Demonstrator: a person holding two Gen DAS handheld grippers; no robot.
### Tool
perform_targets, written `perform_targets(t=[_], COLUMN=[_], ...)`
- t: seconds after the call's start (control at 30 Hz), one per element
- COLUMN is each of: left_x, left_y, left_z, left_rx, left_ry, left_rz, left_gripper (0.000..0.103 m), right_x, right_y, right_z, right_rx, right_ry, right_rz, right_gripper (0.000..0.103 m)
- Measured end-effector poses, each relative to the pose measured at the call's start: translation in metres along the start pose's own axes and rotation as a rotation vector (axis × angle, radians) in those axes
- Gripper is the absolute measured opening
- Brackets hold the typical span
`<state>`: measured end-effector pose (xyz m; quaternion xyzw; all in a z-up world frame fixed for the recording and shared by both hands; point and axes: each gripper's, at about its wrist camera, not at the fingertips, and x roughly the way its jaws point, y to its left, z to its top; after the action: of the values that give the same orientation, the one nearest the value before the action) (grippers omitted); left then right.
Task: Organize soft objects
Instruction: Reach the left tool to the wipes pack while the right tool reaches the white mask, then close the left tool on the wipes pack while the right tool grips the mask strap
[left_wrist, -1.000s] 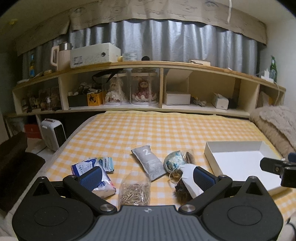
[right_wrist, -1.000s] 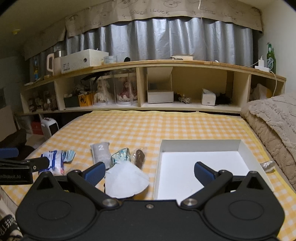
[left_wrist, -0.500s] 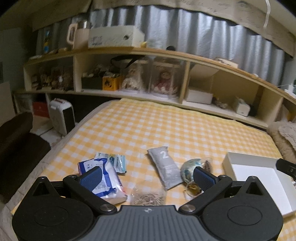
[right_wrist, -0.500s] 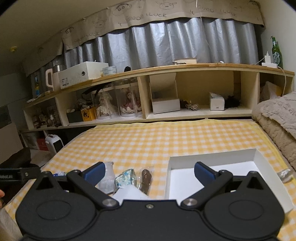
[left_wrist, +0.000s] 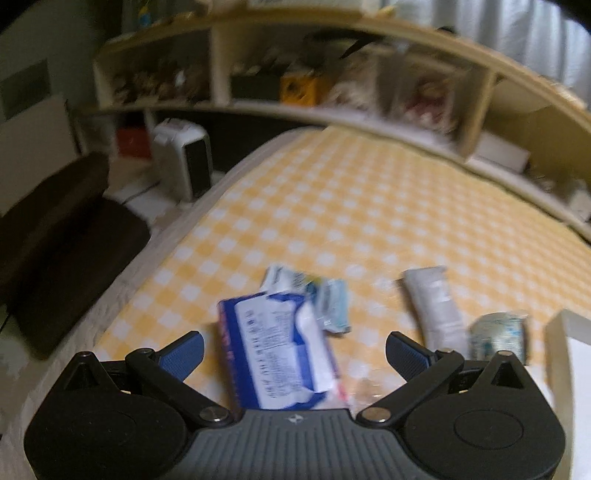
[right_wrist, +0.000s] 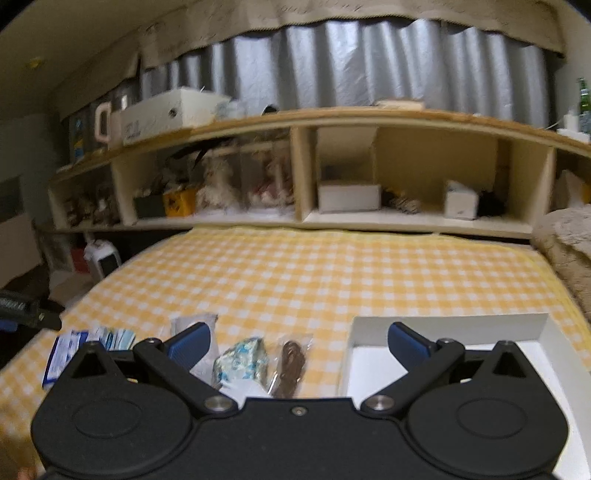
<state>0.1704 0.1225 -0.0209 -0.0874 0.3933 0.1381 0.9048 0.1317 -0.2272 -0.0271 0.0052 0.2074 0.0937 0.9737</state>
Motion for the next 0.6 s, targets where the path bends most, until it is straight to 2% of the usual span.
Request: perform_targets(t=[0.1, 0.23, 0.33, 0.4, 0.6], left_x=[0.021, 0.047, 0.063, 0.072, 0.095], left_y=[0.004, 0.007, 0.007, 0.006, 0.003], left_z=[0.005, 0.007, 0.005, 0.004, 0.0], left_rx=[-0.005, -0.008, -0.018, -0.02, -0.053], left_ry=[0.054, 0.118, 0.15, 0.171, 0.252], left_rz=[0.029, 0.018, 0.036, 0.041, 0.033], left_gripper=[0.103, 0.103, 0.103, 0.103, 0.103], right_x=[0.015, 0.036, 0.046, 0.052, 0.07], right_y=[-0.001, 0.001, 0.005, 0.009, 0.016], right_z=[-0.004, -0.011, -0.021, -0.026, -0.037], right_rx=[-0.021, -0.057, -0.139, -0.184, -0.223], right_ry=[0.057, 0.169, 0.227, 0.266, 0.379], right_rz=[0.047, 0.095, 0.127, 0.155, 0.22], right_gripper=[0.103, 0.103, 0.102, 0.095, 0.083])
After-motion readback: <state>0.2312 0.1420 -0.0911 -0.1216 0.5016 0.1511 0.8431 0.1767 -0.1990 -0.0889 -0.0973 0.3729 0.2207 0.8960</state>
